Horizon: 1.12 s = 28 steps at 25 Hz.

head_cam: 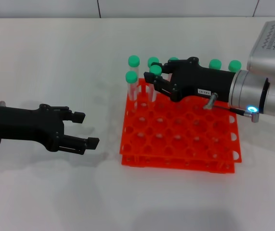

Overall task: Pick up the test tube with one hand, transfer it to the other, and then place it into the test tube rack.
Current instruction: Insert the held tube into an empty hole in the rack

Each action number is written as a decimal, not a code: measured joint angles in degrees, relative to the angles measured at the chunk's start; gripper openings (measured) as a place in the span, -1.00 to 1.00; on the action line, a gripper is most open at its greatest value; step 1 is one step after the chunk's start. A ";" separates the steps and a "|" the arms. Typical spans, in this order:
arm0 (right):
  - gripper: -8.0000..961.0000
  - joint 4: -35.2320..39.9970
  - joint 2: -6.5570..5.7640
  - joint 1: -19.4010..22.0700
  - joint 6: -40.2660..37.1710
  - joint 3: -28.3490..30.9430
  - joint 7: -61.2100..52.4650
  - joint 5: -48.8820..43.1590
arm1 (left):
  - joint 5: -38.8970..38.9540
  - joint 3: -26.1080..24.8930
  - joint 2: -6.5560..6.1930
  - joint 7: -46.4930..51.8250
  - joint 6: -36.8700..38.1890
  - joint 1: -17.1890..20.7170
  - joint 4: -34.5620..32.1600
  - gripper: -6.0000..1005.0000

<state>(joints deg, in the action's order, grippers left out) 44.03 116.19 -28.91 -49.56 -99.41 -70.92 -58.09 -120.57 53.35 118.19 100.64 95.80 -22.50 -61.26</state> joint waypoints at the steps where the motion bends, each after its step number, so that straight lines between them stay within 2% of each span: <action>1: -0.44 -0.09 0.00 0.00 -0.01 0.00 0.01 0.00 | 0.02 0.00 0.00 0.00 0.00 0.00 0.00 0.77; 28: -0.44 -0.35 0.00 0.06 0.04 -0.53 0.08 -0.01 | -0.09 0.12 0.11 -0.16 -0.02 -0.04 0.65 0.77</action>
<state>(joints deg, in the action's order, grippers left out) 43.68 116.19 -28.86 -49.52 -99.94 -70.84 -58.10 -120.66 53.46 118.30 100.48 95.78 -22.54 -60.60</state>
